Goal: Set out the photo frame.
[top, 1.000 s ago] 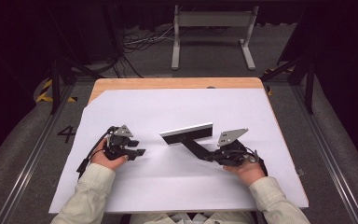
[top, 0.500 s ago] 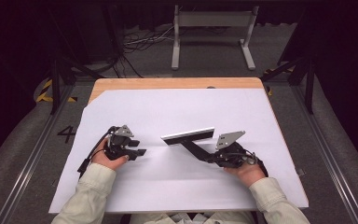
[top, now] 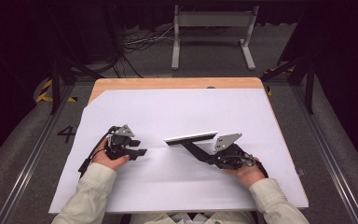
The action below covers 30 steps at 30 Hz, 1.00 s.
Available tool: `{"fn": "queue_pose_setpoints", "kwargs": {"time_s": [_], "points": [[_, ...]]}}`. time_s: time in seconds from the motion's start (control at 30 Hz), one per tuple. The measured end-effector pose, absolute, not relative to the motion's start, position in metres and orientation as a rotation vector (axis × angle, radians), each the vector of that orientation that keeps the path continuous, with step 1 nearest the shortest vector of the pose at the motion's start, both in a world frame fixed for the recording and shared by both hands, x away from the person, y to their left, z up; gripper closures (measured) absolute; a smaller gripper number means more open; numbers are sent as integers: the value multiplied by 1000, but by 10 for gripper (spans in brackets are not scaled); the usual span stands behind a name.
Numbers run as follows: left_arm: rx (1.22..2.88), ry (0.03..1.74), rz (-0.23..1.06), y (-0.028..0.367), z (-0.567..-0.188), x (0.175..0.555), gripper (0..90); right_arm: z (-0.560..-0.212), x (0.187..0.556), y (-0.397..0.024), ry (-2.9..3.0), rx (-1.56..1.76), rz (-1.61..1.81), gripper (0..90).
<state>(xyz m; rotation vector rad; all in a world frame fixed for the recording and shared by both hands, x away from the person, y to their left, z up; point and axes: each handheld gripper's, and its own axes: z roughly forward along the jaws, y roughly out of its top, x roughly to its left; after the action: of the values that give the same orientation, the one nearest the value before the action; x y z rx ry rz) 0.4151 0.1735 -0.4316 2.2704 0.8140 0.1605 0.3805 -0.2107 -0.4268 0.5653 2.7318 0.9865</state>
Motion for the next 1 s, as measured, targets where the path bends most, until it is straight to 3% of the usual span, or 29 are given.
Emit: {"fn": "queue_pose_setpoints", "kwargs": {"time_s": [0.27, 0.67, 1.0], "points": [[2268, 810, 155, 171, -433, 416, 503, -426, 383, -212, 2725, 645, 978, 793], [2256, 799, 169, 168, -433, 416, 498, -426, 383, -212, 2721, 653, 973, 786], [2126, 697, 333, 162, -431, 414, 536, -412, 377, -221, 2652, 662, 1036, 742]]}}
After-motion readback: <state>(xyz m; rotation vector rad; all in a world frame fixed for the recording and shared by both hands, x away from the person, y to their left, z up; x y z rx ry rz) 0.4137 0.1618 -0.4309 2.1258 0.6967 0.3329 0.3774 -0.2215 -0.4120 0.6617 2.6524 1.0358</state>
